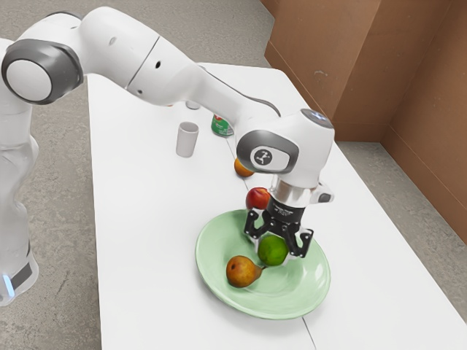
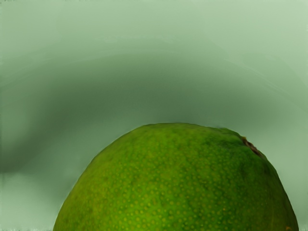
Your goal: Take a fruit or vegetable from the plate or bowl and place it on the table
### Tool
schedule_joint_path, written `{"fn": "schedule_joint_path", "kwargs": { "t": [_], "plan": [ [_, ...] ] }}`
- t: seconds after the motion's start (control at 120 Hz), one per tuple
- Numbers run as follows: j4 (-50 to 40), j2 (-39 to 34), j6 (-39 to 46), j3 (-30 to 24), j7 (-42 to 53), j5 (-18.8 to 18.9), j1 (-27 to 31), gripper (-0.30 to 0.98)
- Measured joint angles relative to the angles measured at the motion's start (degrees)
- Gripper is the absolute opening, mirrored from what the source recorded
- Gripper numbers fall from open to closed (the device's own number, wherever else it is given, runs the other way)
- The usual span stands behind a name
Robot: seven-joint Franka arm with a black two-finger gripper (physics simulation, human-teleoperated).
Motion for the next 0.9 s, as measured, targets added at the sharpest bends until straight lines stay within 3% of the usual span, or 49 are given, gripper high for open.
{"fn": "schedule_joint_path", "kwargs": {
  "t": [0.167, 0.3, 0.367, 0.467, 0.558, 0.617, 0.758, 0.833, 0.9],
  "plan": [
    [2.2, -1.0, -0.1, -0.6, -0.2, 3.0, -0.5, 0.31],
    [13.4, 0.2, -1.2, -6.4, -0.3, 8.3, -0.9, 0.39],
    [19.9, 4.3, -1.8, -11.0, -0.1, 10.8, -1.0, 0.4],
    [31.4, 16.0, -2.4, -19.4, 0.4, 14.3, -2.2, 0.39],
    [37.0, 23.3, -1.6, -22.2, 0.8, 16.9, -4.9, 0.37],
    [37.7, 25.1, -1.0, -22.7, 1.0, 17.8, -5.5, 0.37],
    [37.6, 25.3, 0.0, -22.4, 2.0, 18.6, -5.1, 0.57],
    [35.6, 19.4, -1.4, -19.0, 4.9, 19.0, -2.8, 0.62],
    [28.7, 9.5, -4.3, -11.5, 12.2, 19.0, 2.7, 0.65]
  ]
}}
